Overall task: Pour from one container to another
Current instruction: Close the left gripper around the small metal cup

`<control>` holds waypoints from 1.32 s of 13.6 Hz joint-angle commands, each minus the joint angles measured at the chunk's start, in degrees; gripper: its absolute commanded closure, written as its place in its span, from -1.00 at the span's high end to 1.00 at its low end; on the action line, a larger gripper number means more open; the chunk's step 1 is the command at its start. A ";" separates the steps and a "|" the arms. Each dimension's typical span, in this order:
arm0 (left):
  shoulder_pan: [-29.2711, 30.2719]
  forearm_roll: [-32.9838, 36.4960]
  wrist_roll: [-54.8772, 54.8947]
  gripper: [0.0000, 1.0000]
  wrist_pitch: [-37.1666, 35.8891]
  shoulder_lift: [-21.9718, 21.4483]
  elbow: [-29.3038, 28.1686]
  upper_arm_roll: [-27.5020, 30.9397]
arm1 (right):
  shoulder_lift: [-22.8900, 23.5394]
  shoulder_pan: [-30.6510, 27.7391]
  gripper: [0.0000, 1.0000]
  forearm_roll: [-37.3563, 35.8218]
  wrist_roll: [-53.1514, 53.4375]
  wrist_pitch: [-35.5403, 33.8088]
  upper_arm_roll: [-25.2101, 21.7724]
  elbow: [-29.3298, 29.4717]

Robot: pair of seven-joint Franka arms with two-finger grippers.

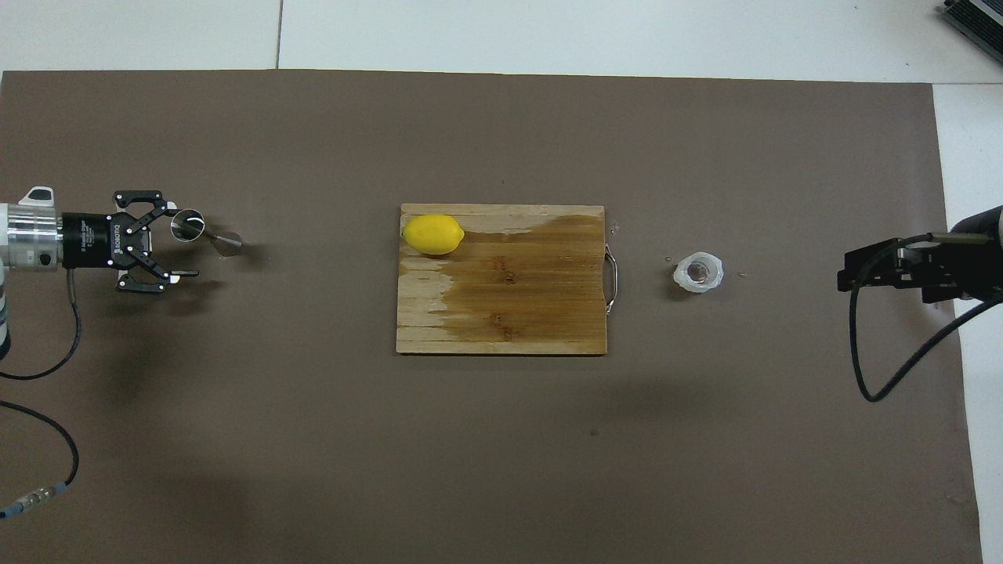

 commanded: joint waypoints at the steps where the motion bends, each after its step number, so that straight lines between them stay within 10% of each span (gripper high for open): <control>1: -1.27 -5.05 1.04 1.00 2.54 -3.76 -6.23 0.27 | -0.27 -0.48 1.00 0.86 0.53 -0.23 0.23 -0.20; 5: -1.10 -9.36 1.04 1.00 2.89 -4.90 -9.13 0.27 | -0.27 -0.48 1.00 0.86 0.53 -0.23 0.23 -0.20; 11: 0.92 -12.18 1.04 -0.93 0.88 -5.43 -9.75 0.27 | -0.27 -0.48 1.00 0.86 0.53 -0.23 0.23 -0.20; 18: 0.31 -13.94 -0.79 -1.00 -4.75 -7.80 -8.61 -0.34 | -0.27 -0.48 1.00 0.86 0.53 -0.23 0.23 -0.20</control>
